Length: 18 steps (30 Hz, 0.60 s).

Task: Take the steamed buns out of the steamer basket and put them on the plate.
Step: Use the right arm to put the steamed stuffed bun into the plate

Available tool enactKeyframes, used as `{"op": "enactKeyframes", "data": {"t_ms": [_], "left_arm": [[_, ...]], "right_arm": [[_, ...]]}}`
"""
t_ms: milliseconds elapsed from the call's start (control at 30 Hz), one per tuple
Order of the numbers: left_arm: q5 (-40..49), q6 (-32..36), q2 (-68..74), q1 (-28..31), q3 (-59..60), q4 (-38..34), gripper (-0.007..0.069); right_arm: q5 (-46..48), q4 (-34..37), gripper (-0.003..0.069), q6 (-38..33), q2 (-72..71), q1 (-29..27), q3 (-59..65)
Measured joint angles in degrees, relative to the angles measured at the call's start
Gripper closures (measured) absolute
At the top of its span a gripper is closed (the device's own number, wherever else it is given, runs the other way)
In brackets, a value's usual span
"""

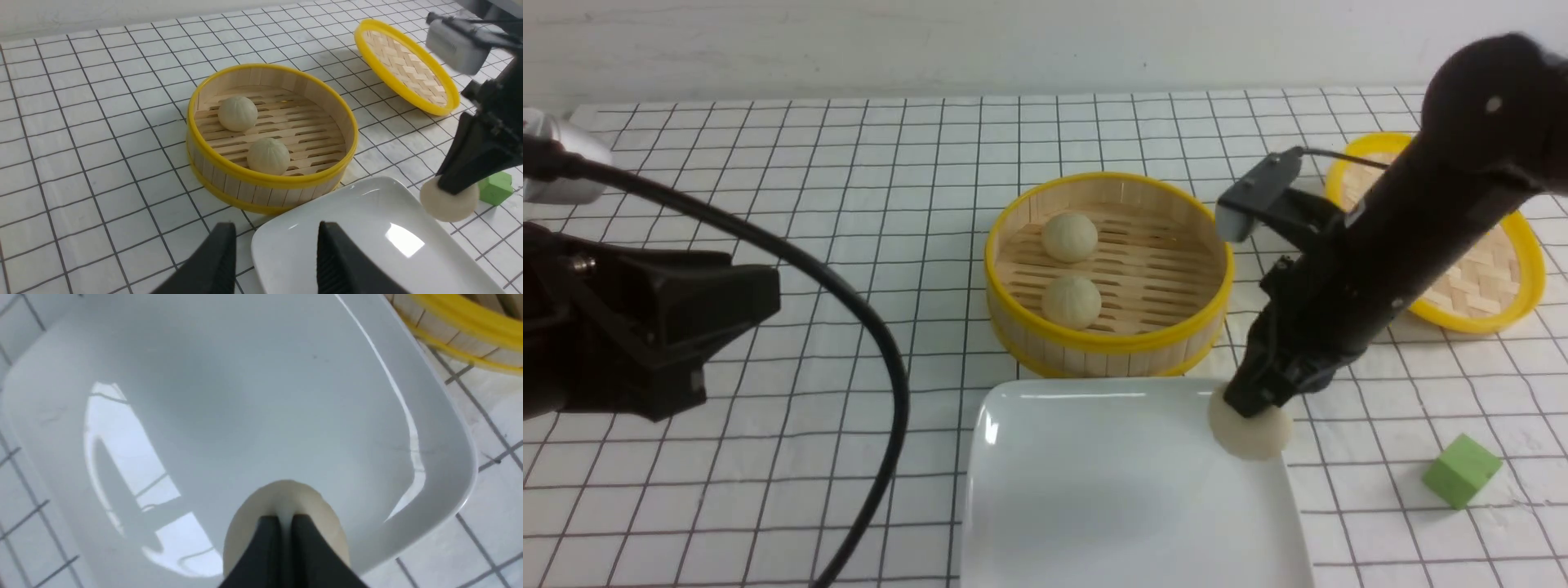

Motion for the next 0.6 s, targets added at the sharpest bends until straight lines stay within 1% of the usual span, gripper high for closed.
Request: {"op": "enactKeyframes", "data": {"t_ms": [33,267,367,600], "left_arm": [[0.0,0.0,0.0,0.0,0.0,0.0,0.0319],[0.2,0.0,0.0,0.0,0.0,-0.1,0.0319],[0.2,0.0,0.0,0.0,0.0,-0.1,0.0319],[0.3,0.0,0.0,0.0,0.0,-0.2,0.0319]], "right_arm": [[-2.8,1.1,0.0636,-1.2,1.4,-0.1,0.6],[-7.8,3.7,0.0635,-4.9,5.8,-0.1,0.7],[-8.6,3.7,0.0635,-6.1,7.3,-0.1,0.7],[-8.6,3.6,0.0622,-6.3,8.2,-0.1,0.7]]}}
